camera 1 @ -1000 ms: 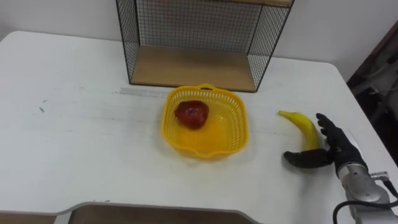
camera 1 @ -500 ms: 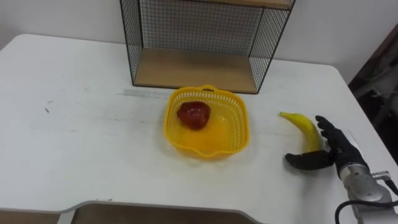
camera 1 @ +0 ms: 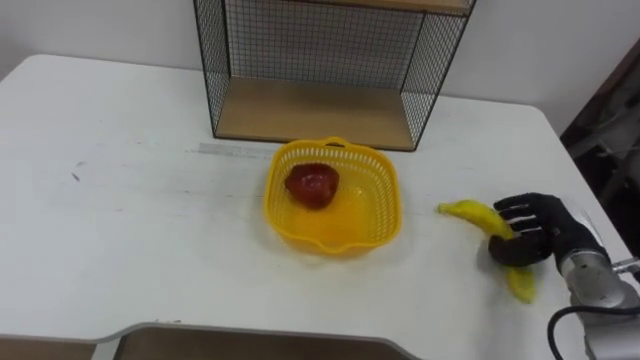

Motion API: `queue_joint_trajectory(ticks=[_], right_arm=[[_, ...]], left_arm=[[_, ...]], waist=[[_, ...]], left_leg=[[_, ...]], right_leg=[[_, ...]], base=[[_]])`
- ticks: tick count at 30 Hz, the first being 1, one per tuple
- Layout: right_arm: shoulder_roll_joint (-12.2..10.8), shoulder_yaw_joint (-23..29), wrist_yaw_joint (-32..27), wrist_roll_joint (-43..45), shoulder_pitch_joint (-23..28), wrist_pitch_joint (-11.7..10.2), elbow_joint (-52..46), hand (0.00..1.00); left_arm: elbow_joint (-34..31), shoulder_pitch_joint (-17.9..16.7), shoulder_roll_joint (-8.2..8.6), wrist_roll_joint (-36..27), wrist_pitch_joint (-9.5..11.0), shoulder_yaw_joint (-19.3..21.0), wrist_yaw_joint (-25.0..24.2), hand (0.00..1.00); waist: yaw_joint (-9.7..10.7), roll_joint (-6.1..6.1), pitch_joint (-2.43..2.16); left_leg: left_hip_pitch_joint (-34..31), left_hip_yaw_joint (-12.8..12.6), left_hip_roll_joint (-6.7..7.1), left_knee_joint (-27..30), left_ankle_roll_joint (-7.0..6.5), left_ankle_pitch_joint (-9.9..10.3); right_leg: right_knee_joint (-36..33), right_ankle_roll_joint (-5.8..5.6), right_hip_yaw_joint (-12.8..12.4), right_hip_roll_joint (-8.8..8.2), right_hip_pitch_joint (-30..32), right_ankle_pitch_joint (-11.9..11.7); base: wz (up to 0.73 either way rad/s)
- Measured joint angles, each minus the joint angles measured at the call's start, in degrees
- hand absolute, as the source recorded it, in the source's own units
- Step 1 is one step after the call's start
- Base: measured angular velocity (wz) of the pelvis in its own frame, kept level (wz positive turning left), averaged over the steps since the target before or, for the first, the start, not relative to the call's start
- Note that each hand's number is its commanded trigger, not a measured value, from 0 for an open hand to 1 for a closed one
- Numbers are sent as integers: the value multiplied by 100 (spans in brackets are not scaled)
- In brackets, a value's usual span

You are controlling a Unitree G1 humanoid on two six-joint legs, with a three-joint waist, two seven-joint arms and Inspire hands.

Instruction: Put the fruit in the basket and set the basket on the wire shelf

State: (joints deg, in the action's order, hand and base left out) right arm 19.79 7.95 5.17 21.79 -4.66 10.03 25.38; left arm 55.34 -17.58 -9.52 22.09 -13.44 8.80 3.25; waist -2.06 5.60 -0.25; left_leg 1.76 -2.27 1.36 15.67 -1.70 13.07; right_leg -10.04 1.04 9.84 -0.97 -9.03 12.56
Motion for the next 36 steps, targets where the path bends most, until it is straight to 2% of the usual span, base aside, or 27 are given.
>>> queue_joint_trajectory(ticks=[6, 14, 26, 30, 36], right_arm=[[0, 53, 134, -25, -101, 6, 127, 100], [-1, 51, 202, -125, -100, 130, 82, 100], [-2, -8, 220, -175, -100, 138, 37, 100], [-2, -7, 211, -172, -99, 186, -323, 100], [-6, -7, 107, -183, -99, 204, -1278, 100]], left_arm=[[17, 1, 6, -1, 2, 0, 0, 0], [-21, 13, 4, 11, 3, 0, -4, 0], [-20, 98, 0, -1, 16, -63, -1, 0], [-19, 161, 0, -2, 12, -71, -57, 0], [-28, 215, 6, 4, 31, -76, -40, 0]], waist=[[9, 20, 5], [0, 47, -1], [-41, 76, -6], [-40, 39, 17], [-13, -2, 27]], left_leg=[[-9, 3, 4, 2, 0, 0], [-10, -4, 7, 6, -1, 0], [29, -40, -10, 2, -1, -1], [20, -49, -12, 6, -2, -4], [28, -80, -14, -11, -2, -6]], right_leg=[[-1, 0, 2, -5, -1, 0], [-14, 0, -22, -7, 4, 0], [-63, 0, -45, -4, 35, 0], [-63, 0, -51, -2, 39, 0], [-60, 0, -50, -2, -1, 0]], base=[[0], [0], [-1], [0], [0]])
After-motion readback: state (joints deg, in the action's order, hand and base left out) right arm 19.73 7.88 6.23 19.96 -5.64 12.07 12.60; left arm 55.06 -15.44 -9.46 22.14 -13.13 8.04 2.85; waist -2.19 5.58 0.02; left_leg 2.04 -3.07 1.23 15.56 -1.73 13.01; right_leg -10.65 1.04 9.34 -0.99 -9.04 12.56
